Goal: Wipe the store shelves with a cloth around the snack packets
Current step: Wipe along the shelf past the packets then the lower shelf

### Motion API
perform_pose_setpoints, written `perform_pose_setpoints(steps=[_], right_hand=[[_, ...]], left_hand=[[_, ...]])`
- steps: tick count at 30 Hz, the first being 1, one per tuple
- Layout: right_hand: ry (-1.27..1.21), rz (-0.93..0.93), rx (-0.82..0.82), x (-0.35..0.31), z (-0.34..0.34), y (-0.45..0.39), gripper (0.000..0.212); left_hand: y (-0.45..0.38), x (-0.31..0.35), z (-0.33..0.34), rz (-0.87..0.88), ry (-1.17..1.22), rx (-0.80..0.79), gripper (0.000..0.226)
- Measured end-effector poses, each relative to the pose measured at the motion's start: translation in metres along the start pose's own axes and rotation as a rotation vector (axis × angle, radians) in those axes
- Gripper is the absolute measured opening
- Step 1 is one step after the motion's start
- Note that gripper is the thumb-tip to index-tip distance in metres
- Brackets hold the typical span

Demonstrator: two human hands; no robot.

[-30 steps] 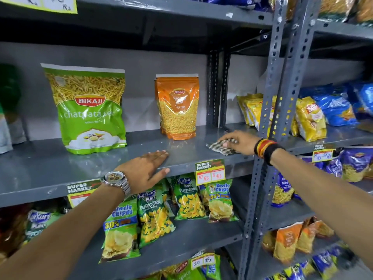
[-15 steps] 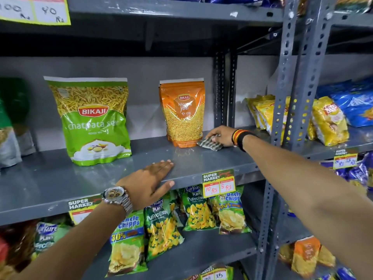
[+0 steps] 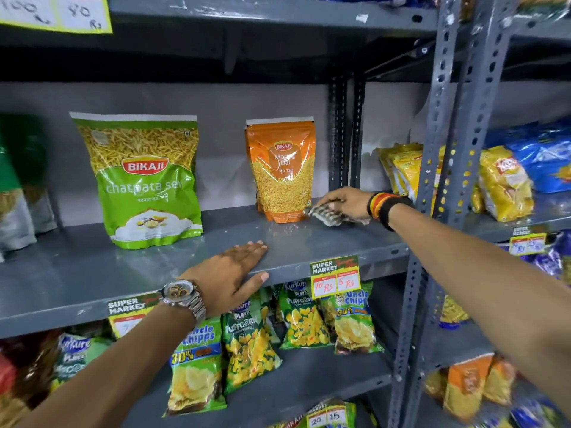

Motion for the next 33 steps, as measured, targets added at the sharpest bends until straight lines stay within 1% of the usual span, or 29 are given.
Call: perform_pose_setpoints(steps=[1, 3, 5, 8, 12, 16, 19, 22, 24, 25, 27, 31, 33], right_hand=[[0.021, 0.041, 0.043, 0.009, 0.001, -0.006, 0.034], [0.152, 0.099, 0.100, 0.023, 0.011, -0.016, 0.035], [0.263, 0.091, 0.154, 0.020, 0.021, -0.018, 0.036], [0.237, -0.010, 0.109, -0.012, 0.037, 0.003, 0.037], [0.188, -0.193, 0.017, -0.055, 0.046, 0.075, 0.035], [0.057, -0.285, -0.023, -0.063, 0.054, 0.152, 0.034], [-0.023, -0.285, 0.013, -0.054, 0.069, 0.194, 0.033], [-0.095, -0.215, 0.030, -0.027, 0.096, 0.208, 0.033], [-0.128, -0.148, 0.016, -0.001, 0.124, 0.204, 0.033], [-0.128, -0.121, 0.018, 0.012, 0.138, 0.200, 0.032], [-0.127, -0.074, 0.032, 0.036, 0.164, 0.186, 0.031], [-0.128, 0.024, 0.071, 0.070, 0.207, 0.154, 0.032], [-0.092, 0.070, 0.069, 0.080, 0.236, 0.142, 0.033]], left_hand=[[0.000, 0.001, 0.000, 0.000, -0.004, 0.002, 0.072], [0.000, 0.004, -0.002, 0.003, -0.004, 0.007, 0.071], [-0.003, 0.005, -0.004, 0.004, -0.009, 0.008, 0.070], [-0.005, 0.003, -0.003, 0.000, -0.018, -0.002, 0.070], [-0.004, 0.004, -0.003, 0.010, -0.006, -0.012, 0.070], [0.002, 0.011, -0.009, 0.003, -0.042, 0.004, 0.074], [0.024, 0.040, -0.018, 0.112, -0.017, 0.146, 0.074], [0.054, 0.069, -0.012, 0.215, -0.007, 0.281, 0.059], [0.072, 0.084, 0.003, 0.251, 0.044, 0.335, 0.056], [0.078, 0.088, 0.018, 0.258, 0.075, 0.334, 0.055], [0.084, 0.089, 0.060, 0.219, 0.117, 0.268, 0.053], [0.088, 0.071, 0.167, 0.043, 0.164, -0.009, 0.063], [0.098, 0.068, 0.214, -0.019, 0.199, -0.111, 0.068]])
Point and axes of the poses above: each hand's wrist, its own y-axis away from the middle knuckle, its own z-axis out of the palm, x = y × z, the point moved 9 cm from there along -y, towards the middle knuckle, and after that the axes turned 3 degrees about x, right-handed, at the moved point
